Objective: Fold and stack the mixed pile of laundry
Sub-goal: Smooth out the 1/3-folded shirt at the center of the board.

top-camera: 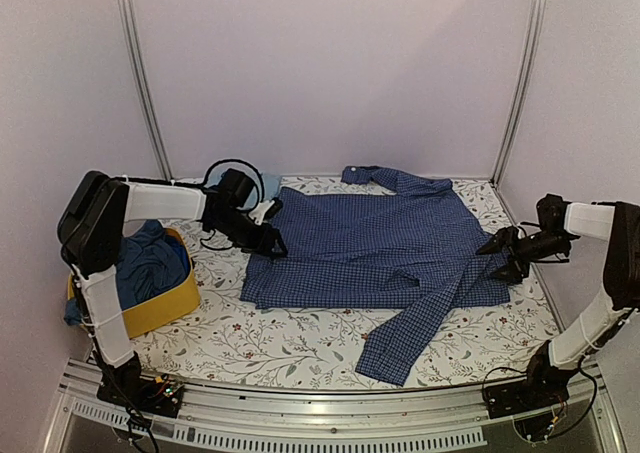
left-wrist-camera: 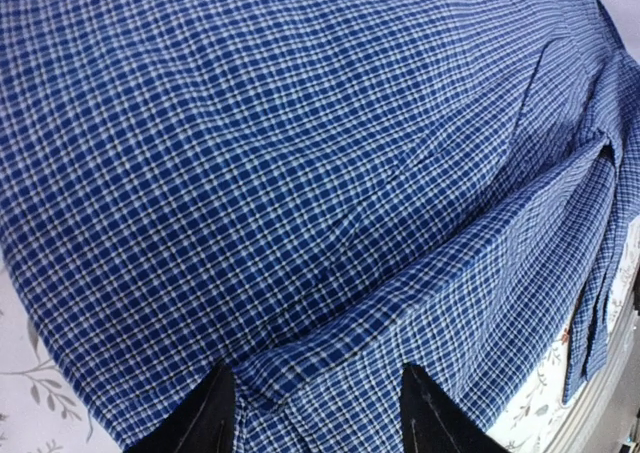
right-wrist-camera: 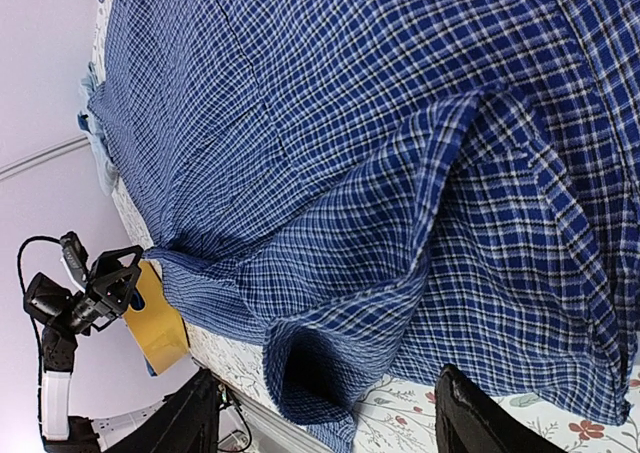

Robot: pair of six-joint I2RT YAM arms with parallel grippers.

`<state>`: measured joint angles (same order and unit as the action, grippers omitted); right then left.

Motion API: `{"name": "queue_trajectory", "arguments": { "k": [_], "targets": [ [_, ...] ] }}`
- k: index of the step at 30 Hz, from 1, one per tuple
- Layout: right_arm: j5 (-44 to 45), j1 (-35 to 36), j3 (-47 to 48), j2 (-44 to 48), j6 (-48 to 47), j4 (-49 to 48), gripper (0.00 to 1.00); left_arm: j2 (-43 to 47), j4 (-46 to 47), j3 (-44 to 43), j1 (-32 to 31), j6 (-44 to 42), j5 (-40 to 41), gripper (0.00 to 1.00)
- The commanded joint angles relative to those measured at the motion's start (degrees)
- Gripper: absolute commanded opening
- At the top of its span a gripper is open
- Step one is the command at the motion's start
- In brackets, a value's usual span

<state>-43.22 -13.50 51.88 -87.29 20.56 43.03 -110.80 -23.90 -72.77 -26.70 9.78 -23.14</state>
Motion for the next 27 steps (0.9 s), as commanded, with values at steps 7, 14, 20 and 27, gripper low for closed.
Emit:
{"name": "queue_trajectory", "arguments": {
  "k": [7, 14, 20, 27],
  "targets": [
    [-1.7, 0.2, 1.8, -4.8, -0.6, -3.6, 0.70, -3.3, 4.0, -1.5, 0.6, -5.7, -4.9, 0.57],
    [-1.8, 0.2, 2.2, -5.6, -1.0, -3.6, 0.69, -4.6, 0.4, -3.0, 0.5, -7.0, -5.0, 0.31],
    [0.8, 0.1, 1.0, -6.9, -2.1, -3.5, 0.69, 0.4, -3.4, -0.7, 1.8, -4.4, -3.1, 0.00],
    [3.4, -1.8, -0.2, -8.0, -3.4, -3.6, 0.72, 2.6, -2.8, 1.3, 5.7, -0.3, -1.4, 0.00]
  ]
}}
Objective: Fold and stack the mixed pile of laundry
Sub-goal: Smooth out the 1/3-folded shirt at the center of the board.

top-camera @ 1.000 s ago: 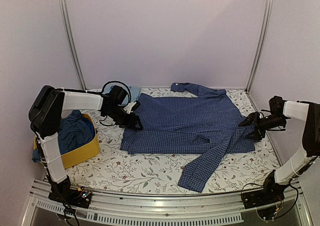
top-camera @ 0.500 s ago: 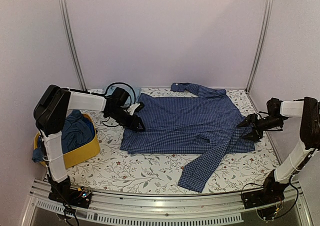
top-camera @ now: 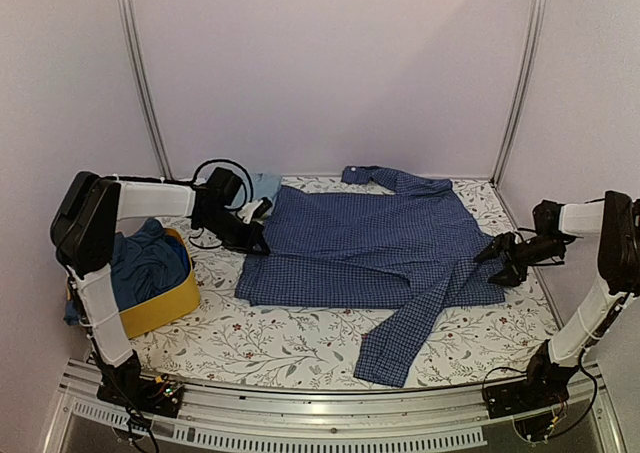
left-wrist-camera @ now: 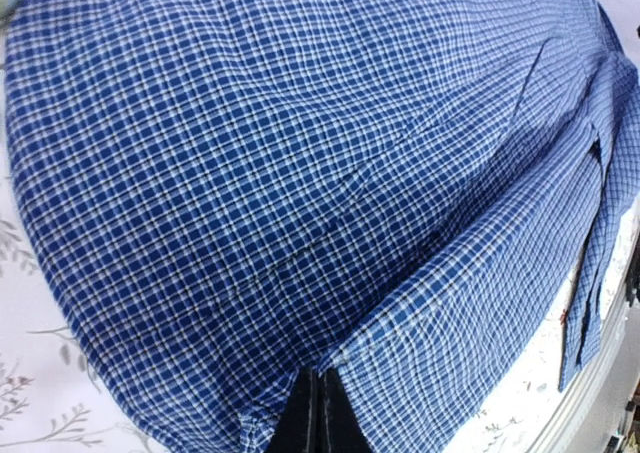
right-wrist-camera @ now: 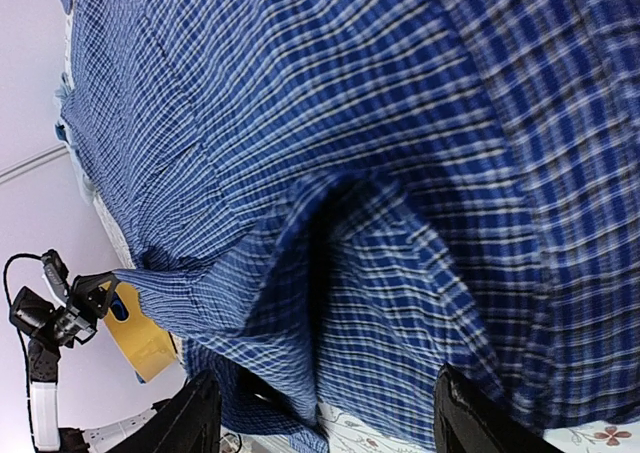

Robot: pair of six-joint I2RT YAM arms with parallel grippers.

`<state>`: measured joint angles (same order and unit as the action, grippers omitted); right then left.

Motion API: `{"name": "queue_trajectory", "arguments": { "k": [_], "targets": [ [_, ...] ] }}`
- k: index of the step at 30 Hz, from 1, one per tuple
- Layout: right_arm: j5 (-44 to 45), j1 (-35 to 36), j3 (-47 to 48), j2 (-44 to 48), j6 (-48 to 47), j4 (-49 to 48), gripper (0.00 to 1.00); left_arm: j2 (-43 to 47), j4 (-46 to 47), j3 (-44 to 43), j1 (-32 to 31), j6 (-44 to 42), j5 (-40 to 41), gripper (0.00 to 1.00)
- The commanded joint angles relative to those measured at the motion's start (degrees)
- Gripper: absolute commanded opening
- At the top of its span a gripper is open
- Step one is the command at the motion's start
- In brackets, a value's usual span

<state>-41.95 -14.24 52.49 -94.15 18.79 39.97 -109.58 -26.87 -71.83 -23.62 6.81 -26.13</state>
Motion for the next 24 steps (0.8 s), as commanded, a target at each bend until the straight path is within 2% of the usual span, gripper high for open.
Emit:
{"name": "queue_trajectory", "arguments": {
  "k": [1, 4, 5, 7, 8, 12, 13, 15, 18, 21, 24],
  "targets": [
    [2.4, -1.1, -0.7, -1.3, -1.8, -0.5, 0.72, 0.8, 0.4, -0.6, 2.7, 3.0, 2.1, 0.00],
    [3.4, -1.5, -0.4, -1.6, -2.0, -0.5, 0.74, -2.6, 0.2, -3.7, 2.7, 3.6, 2.2, 0.00],
    [3.5, -1.6, -0.3, -1.8, -2.3, -0.5, 0.74, -4.1, -0.1, -4.9, 2.7, 4.1, 3.1, 0.06],
    [1.6, -1.6, 0.2, -1.9, -2.7, -0.7, 0.73, -6.0, -1.5, -7.2, 2.7, 4.9, 6.3, 0.31],
    [0.3, -1.6, 0.3, -1.2, -2.9, -1.1, 0.72, -5.1, -1.2, -7.4, 2.7, 5.2, 7.1, 0.38],
    [-1.9, 0.1, 1.5, 4.7, -4.4, -0.9, 0.67, 7.2, 6.6, -0.5, 1.3, 4.3, 7.0, 0.70],
    [-1.8, 1.3, 1.7, 6.6, -4.5, -0.8, 0.67, 10.1, 7.4, 1.1, 0.5, 3.7, 6.3, 0.75],
    [-1.6, 5.2, 2.3, 10.2, -5.0, -0.3, 0.66, 13.7, 6.5, 3.1, -1.9, 2.8, 3.5, 0.77],
    [1.7, 14.7, 4.1, 15.3, -5.8, -0.2, 0.66, 17.5, 5.0, 7.7, -6.3, 4.0, 2.7, 0.77],
    [6.6, 26.1, 6.9, 18.8, -9.8, 1.9, 0.67, 22.2, 9.5, 16.2, -6.7, 8.9, -0.9, 0.77],
    [12.2, 37.3, 8.1, 21.3, -13.0, 3.7, 0.67, 24.8, 12.1, 21.0, -7.3, 11.9, -1.3, 0.77]
  ]
}}
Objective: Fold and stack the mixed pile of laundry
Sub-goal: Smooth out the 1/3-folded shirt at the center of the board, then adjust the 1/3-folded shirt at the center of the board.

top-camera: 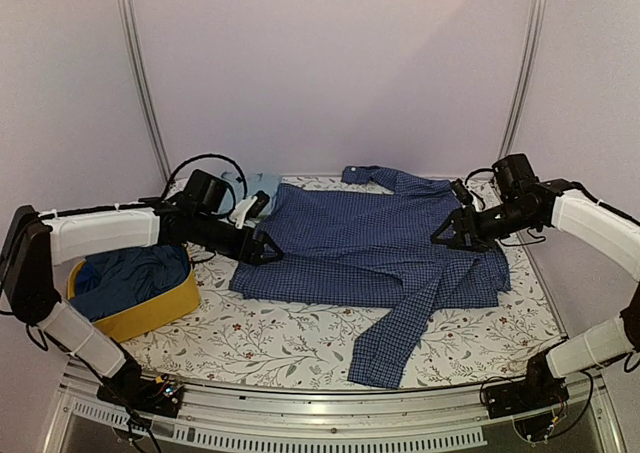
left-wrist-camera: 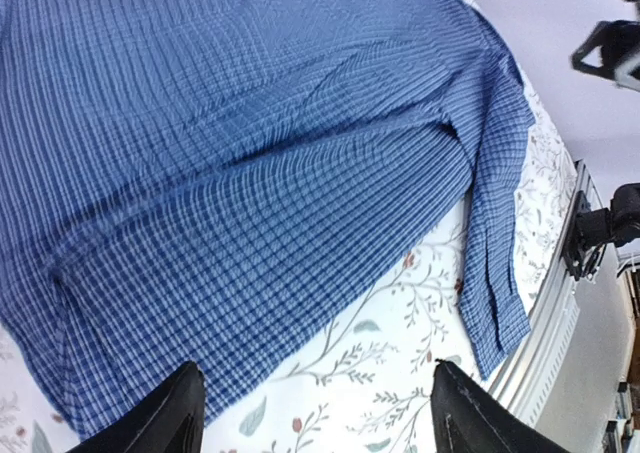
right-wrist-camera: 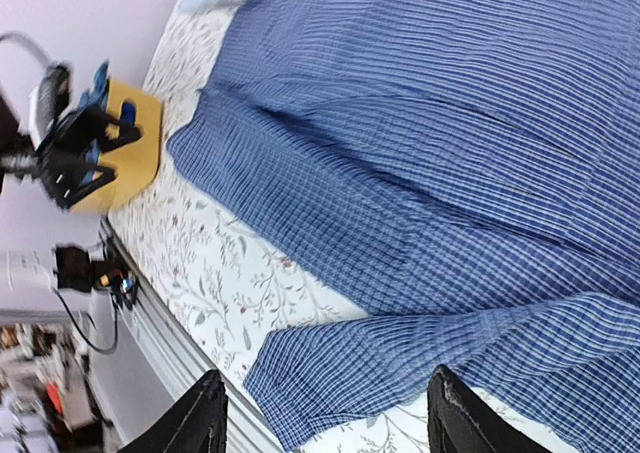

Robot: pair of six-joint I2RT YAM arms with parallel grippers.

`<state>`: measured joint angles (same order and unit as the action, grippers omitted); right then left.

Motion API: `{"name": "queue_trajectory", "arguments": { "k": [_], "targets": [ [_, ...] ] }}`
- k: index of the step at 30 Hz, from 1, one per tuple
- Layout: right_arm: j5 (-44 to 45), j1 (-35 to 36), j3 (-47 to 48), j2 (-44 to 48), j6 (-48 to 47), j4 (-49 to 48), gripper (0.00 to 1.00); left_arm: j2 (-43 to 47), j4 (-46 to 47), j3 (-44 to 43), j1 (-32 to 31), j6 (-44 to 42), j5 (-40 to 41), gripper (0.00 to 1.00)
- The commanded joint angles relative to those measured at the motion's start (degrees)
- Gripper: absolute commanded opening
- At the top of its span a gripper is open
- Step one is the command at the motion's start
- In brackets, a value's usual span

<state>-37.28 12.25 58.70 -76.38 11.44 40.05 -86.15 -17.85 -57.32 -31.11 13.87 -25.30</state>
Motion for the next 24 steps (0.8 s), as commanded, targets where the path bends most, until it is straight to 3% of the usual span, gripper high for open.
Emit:
{"name": "queue_trajectory", "arguments": {
  "k": [1, 5, 10, 14, 24],
  "targets": [
    [9.6, 14.7, 2.0, 4.1, -6.8, 4.1, 0.66, 2.0, 3.3, 7.2, 0.0, 5.2, -1.9, 0.78],
    [15.4, 30.7, 0.6, 2.6, -9.0, 5.2, 0.64, 3.8, 3.6, 8.4, -0.1, 5.4, -1.3, 0.78],
    [18.9, 44.0, 2.8, -4.8, -10.3, 6.2, 0.56, 5.8, 2.2, 9.3, -0.1, 4.1, -0.8, 0.77],
    [21.0, 48.6, 4.3, -11.6, -13.5, 8.2, 0.56, 8.1, 1.4, 10.4, 0.0, 3.7, -0.3, 0.78],
    [25.0, 52.2, 5.6, -21.8, -16.0, 9.1, 0.64, 11.2, 0.9, 11.7, 0.1, 4.2, 1.5, 0.78]
  ]
}}
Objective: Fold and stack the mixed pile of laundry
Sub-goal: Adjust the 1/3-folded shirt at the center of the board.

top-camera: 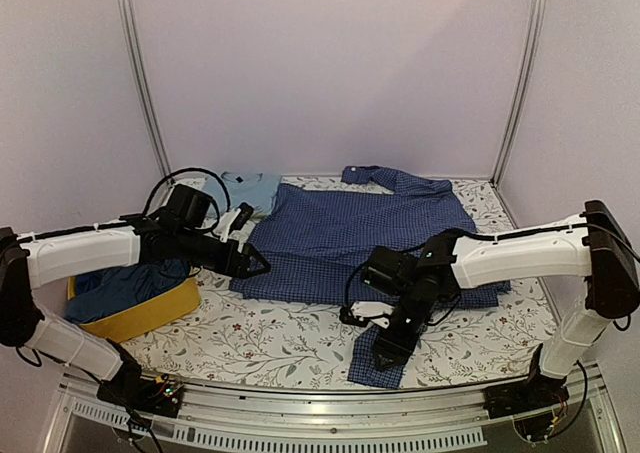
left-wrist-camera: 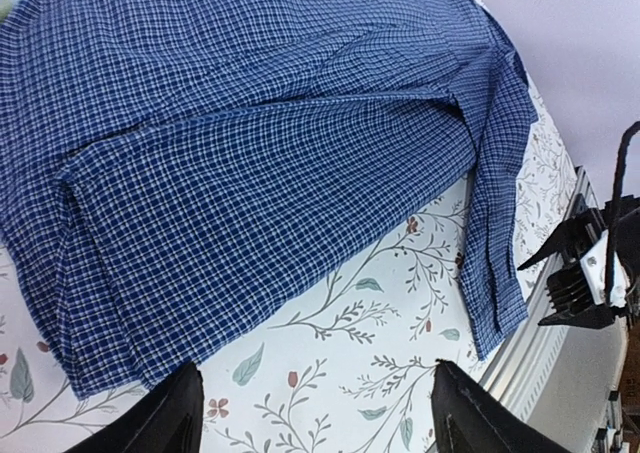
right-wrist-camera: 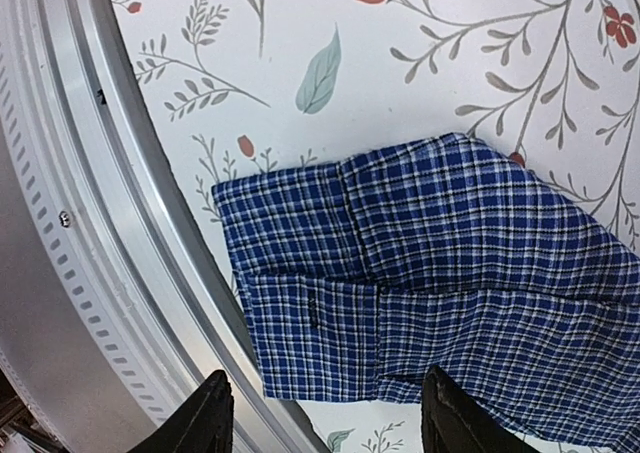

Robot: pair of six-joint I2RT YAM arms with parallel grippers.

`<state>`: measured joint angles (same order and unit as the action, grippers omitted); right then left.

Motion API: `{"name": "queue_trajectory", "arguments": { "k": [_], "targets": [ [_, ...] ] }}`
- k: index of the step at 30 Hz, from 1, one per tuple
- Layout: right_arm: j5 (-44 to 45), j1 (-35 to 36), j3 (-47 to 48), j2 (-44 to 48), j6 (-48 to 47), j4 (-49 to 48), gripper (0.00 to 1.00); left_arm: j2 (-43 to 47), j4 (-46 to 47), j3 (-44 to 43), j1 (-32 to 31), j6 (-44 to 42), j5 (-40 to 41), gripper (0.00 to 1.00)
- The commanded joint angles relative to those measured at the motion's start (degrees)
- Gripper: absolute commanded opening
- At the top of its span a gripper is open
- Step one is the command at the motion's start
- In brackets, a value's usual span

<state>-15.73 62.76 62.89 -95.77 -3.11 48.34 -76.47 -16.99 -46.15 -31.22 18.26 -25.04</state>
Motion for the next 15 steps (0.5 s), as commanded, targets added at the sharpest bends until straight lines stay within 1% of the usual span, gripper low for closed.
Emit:
{"name": "queue_trajectory", "arguments": {
  "k": [1, 6, 9, 10, 13, 15],
  "targets": [
    [4.6, 2.5, 1.1, -3.1, -1.2, 0.7, 0.64, 1.7, 0.0, 0.5, 0.2, -0.3, 1.5, 0.78],
    [10.9, 4.5, -0.6, -5.8, -0.2, -0.9, 0.64, 1.9, 0.4, 0.7, 0.2, -0.4, 2.4, 0.78],
    [16.2, 4.5, -1.4, -8.0, 0.8, -2.4, 0.60, 1.4, 0.7, 0.4, 0.2, -0.2, 2.4, 0.78],
    [17.8, 4.5, -1.5, -8.8, 0.9, -2.7, 0.57, 1.3, 0.8, 0.4, 0.2, -0.1, 2.5, 0.78],
    [19.0, 4.6, -1.7, -10.7, 1.4, -4.0, 0.43, 1.4, 0.5, 0.3, 0.3, -0.1, 3.2, 0.78],
    [18.7, 4.6, -1.2, -11.4, 1.5, -3.9, 0.28, 1.7, 0.5, 0.2, 0.3, -0.2, 3.7, 0.78]
  ]
}}
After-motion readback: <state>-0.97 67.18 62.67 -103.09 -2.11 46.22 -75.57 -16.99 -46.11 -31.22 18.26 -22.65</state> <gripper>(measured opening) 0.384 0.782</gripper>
